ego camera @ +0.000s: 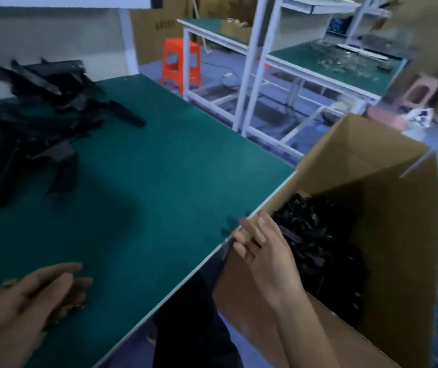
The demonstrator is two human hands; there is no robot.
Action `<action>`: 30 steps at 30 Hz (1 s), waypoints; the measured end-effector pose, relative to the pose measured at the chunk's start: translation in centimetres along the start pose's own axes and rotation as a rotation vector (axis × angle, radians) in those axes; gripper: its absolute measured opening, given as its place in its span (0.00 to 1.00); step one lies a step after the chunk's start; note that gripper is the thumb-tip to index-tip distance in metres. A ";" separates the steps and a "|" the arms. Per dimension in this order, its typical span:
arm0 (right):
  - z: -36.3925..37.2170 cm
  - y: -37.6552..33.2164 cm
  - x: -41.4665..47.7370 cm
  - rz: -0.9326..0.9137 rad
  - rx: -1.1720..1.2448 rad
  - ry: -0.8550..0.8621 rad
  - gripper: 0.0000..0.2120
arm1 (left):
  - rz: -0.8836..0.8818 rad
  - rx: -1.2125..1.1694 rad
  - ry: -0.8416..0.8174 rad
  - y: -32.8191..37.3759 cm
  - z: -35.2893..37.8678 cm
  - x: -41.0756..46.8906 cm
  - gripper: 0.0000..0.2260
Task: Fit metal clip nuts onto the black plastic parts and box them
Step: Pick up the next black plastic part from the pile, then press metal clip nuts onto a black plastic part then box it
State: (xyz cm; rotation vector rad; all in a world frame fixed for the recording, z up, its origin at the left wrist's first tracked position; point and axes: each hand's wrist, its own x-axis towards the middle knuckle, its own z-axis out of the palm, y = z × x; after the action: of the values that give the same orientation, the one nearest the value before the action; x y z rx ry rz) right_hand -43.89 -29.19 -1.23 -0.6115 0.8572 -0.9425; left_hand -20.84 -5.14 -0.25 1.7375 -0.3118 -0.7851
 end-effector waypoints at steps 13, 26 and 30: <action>25.7 12.7 7.0 -0.473 -1.361 -0.791 0.23 | -0.043 -0.063 0.188 0.2 -6.0 -2.7 0.10; 22.3 11.3 7.1 -0.254 -1.620 -0.697 0.29 | 0.002 -0.069 0.330 -0.8 -8.7 -4.6 0.11; 18.0 7.1 6.4 -0.288 -1.473 -0.665 0.06 | 0.125 0.181 0.357 -0.6 -8.0 -3.6 0.09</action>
State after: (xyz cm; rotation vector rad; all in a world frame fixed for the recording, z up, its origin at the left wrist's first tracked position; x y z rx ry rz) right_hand -23.61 -29.98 0.59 -2.2056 0.7383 -0.1294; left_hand -18.47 3.16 1.48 1.9680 -0.2501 -0.3541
